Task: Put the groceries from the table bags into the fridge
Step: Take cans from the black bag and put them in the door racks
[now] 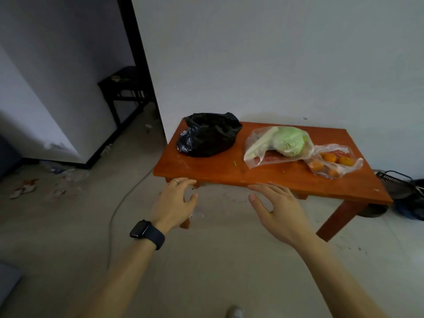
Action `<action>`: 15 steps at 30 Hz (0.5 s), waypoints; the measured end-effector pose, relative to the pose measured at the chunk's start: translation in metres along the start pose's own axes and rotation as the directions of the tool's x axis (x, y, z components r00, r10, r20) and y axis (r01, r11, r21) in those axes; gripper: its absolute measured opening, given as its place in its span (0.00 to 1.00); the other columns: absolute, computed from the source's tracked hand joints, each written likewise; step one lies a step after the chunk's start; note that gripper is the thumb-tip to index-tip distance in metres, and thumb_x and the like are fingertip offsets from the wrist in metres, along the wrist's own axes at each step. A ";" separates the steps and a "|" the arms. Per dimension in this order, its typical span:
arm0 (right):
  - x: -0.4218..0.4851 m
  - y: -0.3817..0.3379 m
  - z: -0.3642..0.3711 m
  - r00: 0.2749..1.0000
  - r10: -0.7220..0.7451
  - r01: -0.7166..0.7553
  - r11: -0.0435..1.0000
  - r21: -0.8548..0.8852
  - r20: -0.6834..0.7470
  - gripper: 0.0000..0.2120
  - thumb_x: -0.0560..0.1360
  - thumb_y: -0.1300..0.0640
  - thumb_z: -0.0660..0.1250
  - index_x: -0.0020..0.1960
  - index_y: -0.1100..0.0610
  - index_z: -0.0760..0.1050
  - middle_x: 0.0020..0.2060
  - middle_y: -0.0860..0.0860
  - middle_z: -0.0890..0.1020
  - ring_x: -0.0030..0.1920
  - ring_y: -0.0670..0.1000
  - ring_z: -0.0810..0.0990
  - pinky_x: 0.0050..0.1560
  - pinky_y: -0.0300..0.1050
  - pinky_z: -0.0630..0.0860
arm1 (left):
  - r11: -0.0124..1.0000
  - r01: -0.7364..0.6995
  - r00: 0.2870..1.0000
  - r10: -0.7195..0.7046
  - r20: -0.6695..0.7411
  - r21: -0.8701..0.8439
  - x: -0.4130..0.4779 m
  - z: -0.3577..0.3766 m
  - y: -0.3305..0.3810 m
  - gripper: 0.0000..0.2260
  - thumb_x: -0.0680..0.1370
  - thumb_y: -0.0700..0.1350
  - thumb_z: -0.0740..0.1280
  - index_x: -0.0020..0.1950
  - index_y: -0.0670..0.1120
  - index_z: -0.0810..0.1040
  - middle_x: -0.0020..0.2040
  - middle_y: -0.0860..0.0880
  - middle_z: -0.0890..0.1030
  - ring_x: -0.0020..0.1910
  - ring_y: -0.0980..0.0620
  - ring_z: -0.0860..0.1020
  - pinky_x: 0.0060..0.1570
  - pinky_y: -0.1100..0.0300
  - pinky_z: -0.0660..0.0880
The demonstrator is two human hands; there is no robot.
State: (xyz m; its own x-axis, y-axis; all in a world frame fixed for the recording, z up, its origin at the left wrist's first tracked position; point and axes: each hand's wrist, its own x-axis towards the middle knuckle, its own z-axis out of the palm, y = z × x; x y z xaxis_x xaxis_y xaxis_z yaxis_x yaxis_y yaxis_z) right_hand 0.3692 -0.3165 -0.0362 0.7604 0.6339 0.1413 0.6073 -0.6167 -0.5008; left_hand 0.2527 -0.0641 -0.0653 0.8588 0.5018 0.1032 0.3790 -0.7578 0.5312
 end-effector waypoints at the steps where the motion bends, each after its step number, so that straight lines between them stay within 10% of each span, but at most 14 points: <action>1: 0.017 0.002 0.006 1.000 -0.003 0.003 1.000 0.013 -0.001 0.18 0.82 0.40 0.58 0.70 0.41 0.72 0.69 0.40 0.74 0.75 0.47 0.62 0.69 0.42 0.62 | 1.000 -0.004 1.000 0.004 0.001 -0.006 0.017 0.001 -0.006 0.19 0.79 0.52 0.66 0.70 0.54 0.73 0.69 0.52 0.72 0.69 0.52 0.70 0.66 0.53 0.71; 11: 0.214 0.025 0.039 0.998 -0.053 0.057 0.993 0.101 -0.041 0.17 0.82 0.43 0.59 0.68 0.44 0.76 0.64 0.42 0.78 0.69 0.48 0.71 0.69 0.51 0.69 | 0.999 0.007 1.000 -0.008 -0.020 -0.051 0.204 0.003 -0.041 0.18 0.80 0.55 0.65 0.70 0.58 0.72 0.69 0.56 0.71 0.67 0.55 0.70 0.61 0.56 0.75; 15: 0.292 0.032 0.049 0.999 -0.045 0.047 0.994 0.096 -0.022 0.16 0.82 0.45 0.60 0.68 0.44 0.76 0.63 0.41 0.78 0.68 0.47 0.71 0.62 0.40 0.65 | 0.998 0.012 1.000 -0.013 -0.025 -0.064 0.273 0.002 -0.054 0.18 0.80 0.54 0.65 0.70 0.57 0.72 0.69 0.55 0.71 0.67 0.55 0.70 0.61 0.59 0.74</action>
State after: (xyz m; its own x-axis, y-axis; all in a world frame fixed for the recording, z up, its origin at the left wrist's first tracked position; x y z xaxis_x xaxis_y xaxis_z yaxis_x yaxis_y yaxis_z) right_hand 0.5993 -0.1285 -0.0525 0.7373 0.6505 0.1824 0.6172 -0.5389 -0.5732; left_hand 0.4670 0.1129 -0.0675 0.8448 0.5221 0.1173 0.3659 -0.7235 0.5854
